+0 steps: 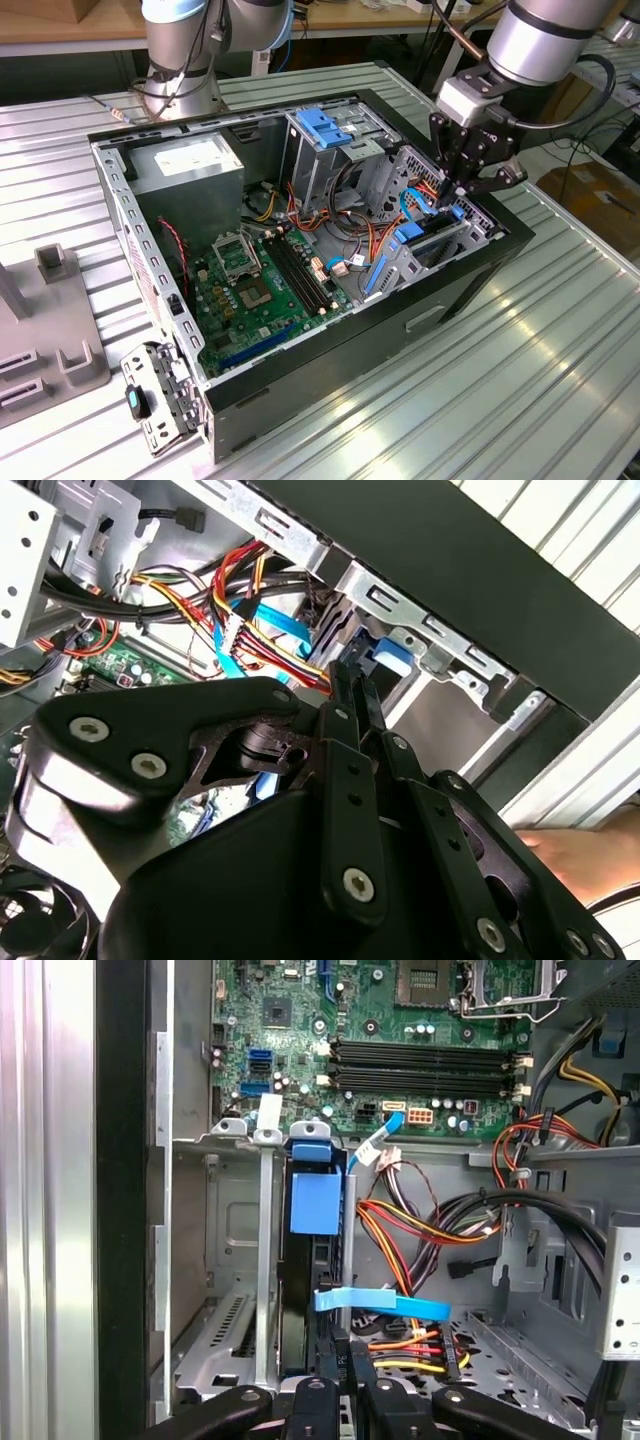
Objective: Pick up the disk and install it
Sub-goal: 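Insert the second disk wire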
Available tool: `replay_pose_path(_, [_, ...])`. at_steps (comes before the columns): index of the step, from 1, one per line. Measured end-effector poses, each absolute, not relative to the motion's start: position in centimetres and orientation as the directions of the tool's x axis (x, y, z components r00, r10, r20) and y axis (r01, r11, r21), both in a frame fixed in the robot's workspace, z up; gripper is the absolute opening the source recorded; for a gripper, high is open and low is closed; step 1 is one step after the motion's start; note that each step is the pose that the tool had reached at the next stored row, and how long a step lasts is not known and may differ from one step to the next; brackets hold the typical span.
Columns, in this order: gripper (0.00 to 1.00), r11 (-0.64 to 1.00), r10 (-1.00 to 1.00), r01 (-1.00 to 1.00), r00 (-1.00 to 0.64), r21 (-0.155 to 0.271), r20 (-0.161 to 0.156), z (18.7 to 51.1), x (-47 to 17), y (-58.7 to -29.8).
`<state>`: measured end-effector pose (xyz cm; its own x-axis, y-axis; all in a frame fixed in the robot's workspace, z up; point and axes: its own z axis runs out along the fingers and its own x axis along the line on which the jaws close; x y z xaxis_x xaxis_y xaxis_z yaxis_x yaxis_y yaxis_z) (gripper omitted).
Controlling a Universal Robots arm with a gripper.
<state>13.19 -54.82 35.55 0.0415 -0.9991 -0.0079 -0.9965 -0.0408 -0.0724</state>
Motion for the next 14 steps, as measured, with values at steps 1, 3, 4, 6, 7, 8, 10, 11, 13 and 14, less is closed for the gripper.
replay_pose_path(1, [0.16,-0.041,-0.999,-0.997,0.041,-0.072,-0.008,35.36,13.19,-54.81])
replay_pose_path(3, [0.16,-0.041,-0.999,-0.997,0.041,-0.072,-0.008,35.21,13.18,-54.85])
replay_pose_path(4, [0.16,-0.041,-0.999,-0.997,0.041,-0.072,-0.008,35.21,13.18,-54.98])
replay_pose_path(6, [0.16,-0.041,-0.999,-0.997,0.041,-0.072,-0.008,35.2,13.18,-55.11])
replay_pose_path(7, [0.16,-0.041,-0.999,-0.997,0.041,-0.072,-0.008,35.14,13.17,-55.14])
replay_pose_path(8, [0.16,-0.041,-0.999,-0.997,0.041,-0.072,-0.008,35.11,13.16,-55.15])
replay_pose_path(10, [0.16,-0.04,-0.999,-0.997,0.041,-0.072,-0.008,35.06,13.11,-55.2])
replay_pose_path(11, [0.16,-0.04,-0.999,-0.997,0.041,-0.072,-0.008,35.05,13.11,-55.25])
replay_pose_path(13, [0.16,-0.039,-0.999,-0.997,0.04,-0.072,-0.008,35.03,13.06,-55.34])
replay_pose_path(14, [0.16,-0.039,-0.999,-0.997,0.039,-0.072,-0.008,35.01,12.99,-55.35])
